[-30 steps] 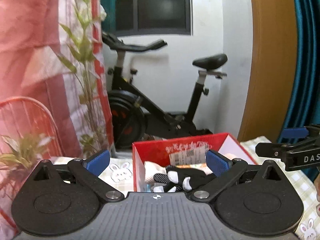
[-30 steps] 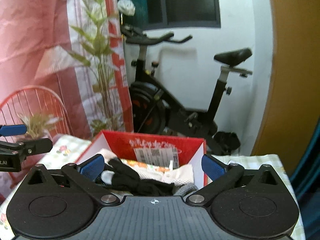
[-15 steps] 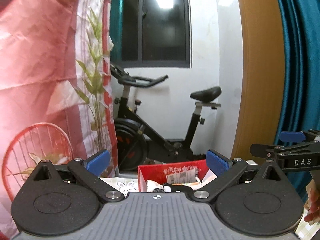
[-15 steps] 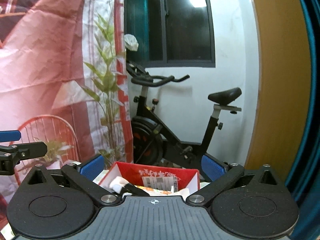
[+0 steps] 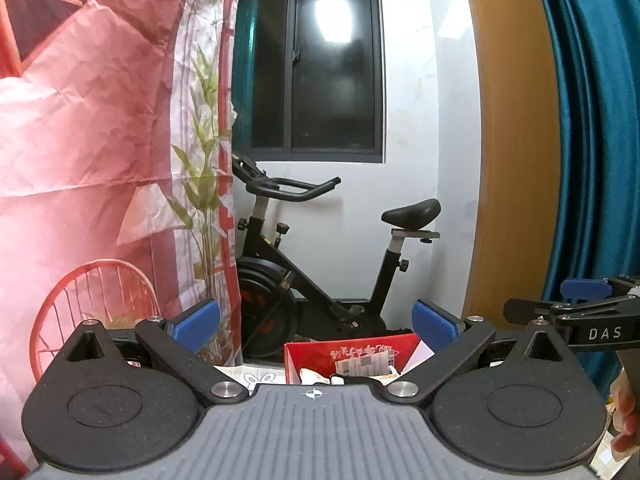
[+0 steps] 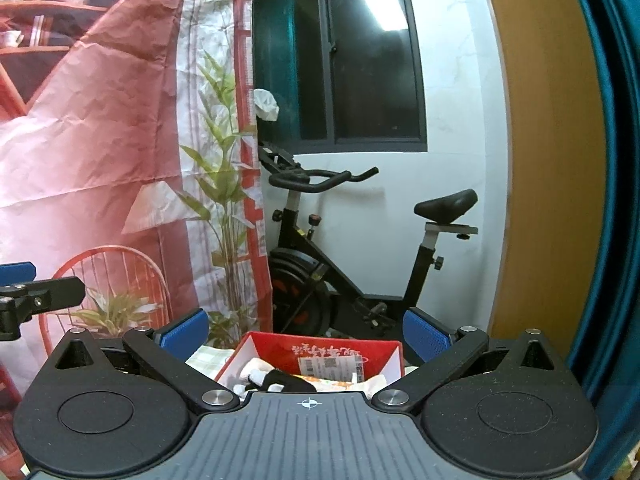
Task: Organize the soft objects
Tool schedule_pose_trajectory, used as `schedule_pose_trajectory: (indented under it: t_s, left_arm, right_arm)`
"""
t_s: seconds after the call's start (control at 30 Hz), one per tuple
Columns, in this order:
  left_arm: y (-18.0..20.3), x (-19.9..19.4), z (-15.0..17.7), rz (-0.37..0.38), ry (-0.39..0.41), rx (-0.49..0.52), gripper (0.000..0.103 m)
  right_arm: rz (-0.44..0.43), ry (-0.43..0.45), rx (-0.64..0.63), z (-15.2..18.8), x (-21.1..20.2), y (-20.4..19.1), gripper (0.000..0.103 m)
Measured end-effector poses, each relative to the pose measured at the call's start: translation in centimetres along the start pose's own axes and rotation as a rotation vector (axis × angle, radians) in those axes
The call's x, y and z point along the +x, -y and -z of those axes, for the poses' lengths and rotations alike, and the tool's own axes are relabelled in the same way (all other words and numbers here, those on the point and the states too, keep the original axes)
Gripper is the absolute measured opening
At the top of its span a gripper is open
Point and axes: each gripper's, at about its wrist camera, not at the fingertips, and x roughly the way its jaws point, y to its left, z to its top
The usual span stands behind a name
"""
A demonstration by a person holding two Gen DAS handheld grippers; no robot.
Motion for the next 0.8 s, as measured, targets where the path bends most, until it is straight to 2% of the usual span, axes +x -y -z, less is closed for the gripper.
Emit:
schedule_pose_trajectory:
  t_s: [0.8]
  left_arm:
    - [0.14,-0.4,0.27,-0.034,0.006,0.022,0.103]
  right_arm:
    - [0.029,-0.005,0.014,0.42,-0.45,0.76,0.103]
